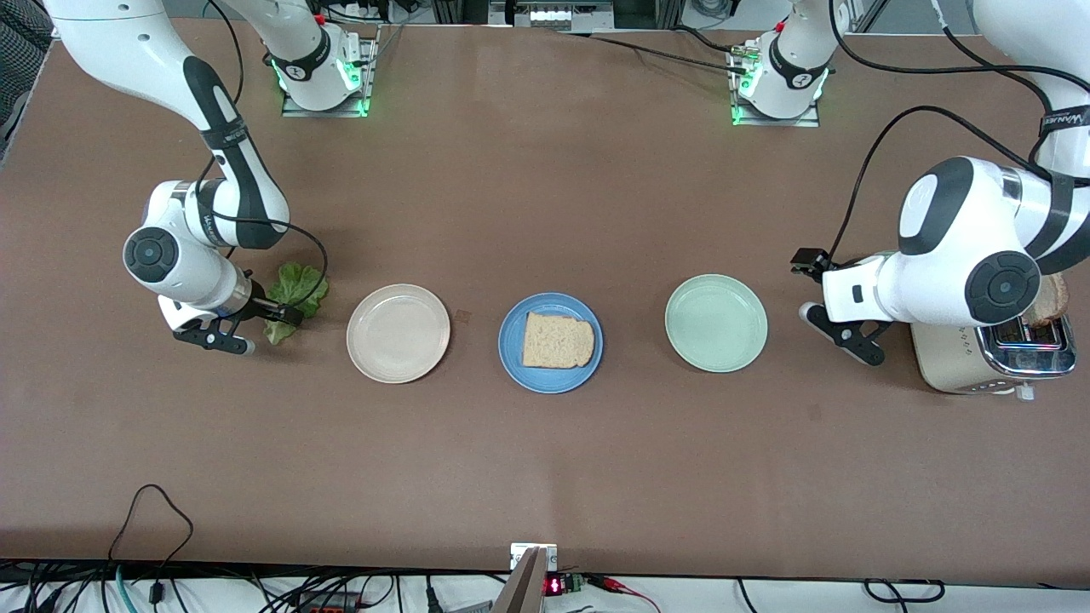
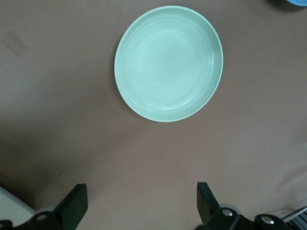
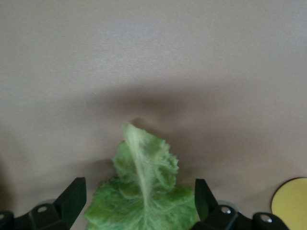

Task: Make sandwich in blue plate with both arms
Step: 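Grasp the green lettuce leaf with the right gripper and lift it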

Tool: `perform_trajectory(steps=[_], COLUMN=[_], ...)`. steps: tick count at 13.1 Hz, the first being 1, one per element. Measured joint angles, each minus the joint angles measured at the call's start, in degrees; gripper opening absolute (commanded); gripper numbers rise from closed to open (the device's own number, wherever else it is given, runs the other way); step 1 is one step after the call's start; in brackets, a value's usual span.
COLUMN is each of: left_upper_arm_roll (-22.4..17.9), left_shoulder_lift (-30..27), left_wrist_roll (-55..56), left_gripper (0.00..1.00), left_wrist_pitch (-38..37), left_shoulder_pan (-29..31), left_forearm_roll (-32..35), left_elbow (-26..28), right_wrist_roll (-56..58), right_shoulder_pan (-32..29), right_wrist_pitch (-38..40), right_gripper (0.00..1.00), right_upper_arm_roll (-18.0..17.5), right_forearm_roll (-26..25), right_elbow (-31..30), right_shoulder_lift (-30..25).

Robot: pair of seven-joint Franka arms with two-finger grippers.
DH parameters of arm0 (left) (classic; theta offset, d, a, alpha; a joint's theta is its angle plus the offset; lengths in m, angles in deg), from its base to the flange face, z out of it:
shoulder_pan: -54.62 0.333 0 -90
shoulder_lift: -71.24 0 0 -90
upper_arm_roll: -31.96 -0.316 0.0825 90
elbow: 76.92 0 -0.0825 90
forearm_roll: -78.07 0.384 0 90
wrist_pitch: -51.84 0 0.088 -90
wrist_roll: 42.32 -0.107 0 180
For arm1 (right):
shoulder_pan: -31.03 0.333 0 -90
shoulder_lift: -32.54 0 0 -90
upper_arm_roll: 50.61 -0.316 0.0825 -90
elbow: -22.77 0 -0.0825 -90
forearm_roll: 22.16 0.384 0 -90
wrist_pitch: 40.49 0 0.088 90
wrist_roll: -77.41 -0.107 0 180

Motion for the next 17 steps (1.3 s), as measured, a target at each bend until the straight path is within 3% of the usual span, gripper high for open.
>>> perform_trajectory(steps=[2, 4, 8, 12, 17], left_upper_arm_roll=[-0.9, -1.9, -2.5, -2.0, -2.3], left_shoulder_lift=[0.0, 0.0, 0.0, -0.1, -0.1], left_wrist_roll=[0.2, 0.4, 3.7, 6.4, 7.1], left_gripper=[1.00, 1.00, 1.00, 1.00, 1.00], left_wrist_pitch=[-4.5, -7.0, -10.9, -14.8, -15.2], left_shoulder_pan=[0.4, 1.4, 1.9, 0.7, 1.1], left_forearm_roll=[0.1, 0.1, 1.2, 2.4, 2.5], left_elbow=[-3.4, -5.5, -8.8, -10.7, -13.1], right_wrist_roll=[0.0, 0.0, 0.0, 0.0, 0.1], right_shoulder_pan=[-0.3, -0.3, -0.3, -0.3, -0.3], right_wrist_pitch=[-0.6, -1.3, -1.8, -1.8, -1.2], right_gripper=[0.99, 0.88, 0.38, 0.00, 0.00], right_upper_arm_roll=[0.1, 0.1, 0.1, 0.1, 0.1], right_forearm_roll=[0.0, 0.0, 0.0, 0.0, 0.0], right_elbow=[0.0, 0.0, 0.0, 0.0, 0.4], right_shoulder_lift=[0.7, 1.6, 2.1, 2.1, 1.5])
